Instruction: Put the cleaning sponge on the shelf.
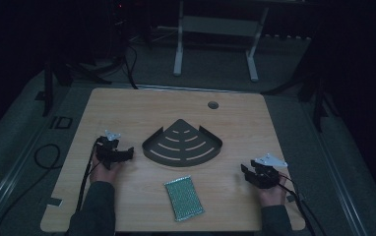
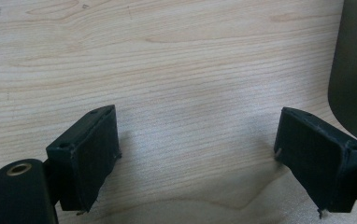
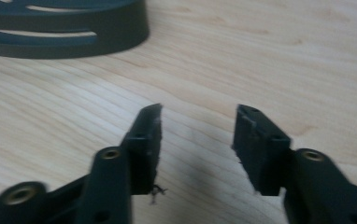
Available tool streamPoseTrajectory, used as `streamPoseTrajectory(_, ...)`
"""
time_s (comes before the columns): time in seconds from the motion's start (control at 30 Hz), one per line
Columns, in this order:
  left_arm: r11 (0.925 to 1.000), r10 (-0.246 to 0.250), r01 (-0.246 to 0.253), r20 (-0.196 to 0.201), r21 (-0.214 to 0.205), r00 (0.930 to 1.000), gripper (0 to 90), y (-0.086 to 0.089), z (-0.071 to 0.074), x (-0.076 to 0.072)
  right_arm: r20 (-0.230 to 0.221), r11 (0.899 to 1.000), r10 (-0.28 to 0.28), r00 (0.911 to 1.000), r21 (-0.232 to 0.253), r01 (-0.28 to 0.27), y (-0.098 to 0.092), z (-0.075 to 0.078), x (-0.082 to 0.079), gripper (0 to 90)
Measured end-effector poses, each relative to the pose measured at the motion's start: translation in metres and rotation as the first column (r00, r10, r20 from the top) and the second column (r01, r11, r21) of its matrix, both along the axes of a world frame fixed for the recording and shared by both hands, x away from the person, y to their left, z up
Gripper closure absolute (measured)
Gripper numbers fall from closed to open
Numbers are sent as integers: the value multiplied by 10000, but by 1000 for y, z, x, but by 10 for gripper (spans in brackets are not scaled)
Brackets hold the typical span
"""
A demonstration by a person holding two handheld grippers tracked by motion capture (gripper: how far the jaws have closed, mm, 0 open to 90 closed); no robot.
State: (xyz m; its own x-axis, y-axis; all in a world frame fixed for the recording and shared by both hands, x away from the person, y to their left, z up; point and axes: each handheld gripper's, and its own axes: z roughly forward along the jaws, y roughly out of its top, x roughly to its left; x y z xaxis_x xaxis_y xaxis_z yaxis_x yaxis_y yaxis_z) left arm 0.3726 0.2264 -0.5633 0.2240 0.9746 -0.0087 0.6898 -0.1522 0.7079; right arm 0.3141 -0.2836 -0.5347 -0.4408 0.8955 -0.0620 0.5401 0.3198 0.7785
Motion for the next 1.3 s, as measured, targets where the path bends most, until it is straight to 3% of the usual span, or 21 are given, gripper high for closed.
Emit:
streamPoseTrajectory(0.13,10000,-4,4,-1,2,10000,142,0,0,0,429,9967,670,9968,-478,-649,11,10,-10,743)
streamPoseTrajectory(0.27,10000,-3,3,-6,6,10000,142,0,0,0,392,9924,1178,9923,-408,-1163,20,16,-16,896)
streamPoseTrajectory(0.33,10000,-2,2,-4,4,10000,142,0,0,0,401,9908,1292,9908,-465,-1273,23,17,-17,897)
streamPoseTrajectory(0.43,10000,-2,2,-4,4,10000,142,0,0,0,735,9836,1540,9853,-1059,-1458,36,25,-23,898)
streamPoseTrajectory(0.53,10000,-3,3,-4,4,10000,142,0,0,0,848,9797,1718,9815,-1194,-1611,42,30,-26,898)
streamPoseTrajectory(0.7,10000,-2,2,-5,3,10000,142,0,0,0,661,9727,2151,9743,-1029,-2078,56,35,-31,898)
streamPoseTrajectory(0.83,10000,-2,2,-6,5,10000,142,0,0,0,425,9614,2671,9627,-799,-2632,72,35,-35,898)
streamPoseTrajectory(1.3,10000,-2,2,-6,5,10000,142,0,0,0,-195,9295,3652,9307,-466,-3658,106,23,-41,899)
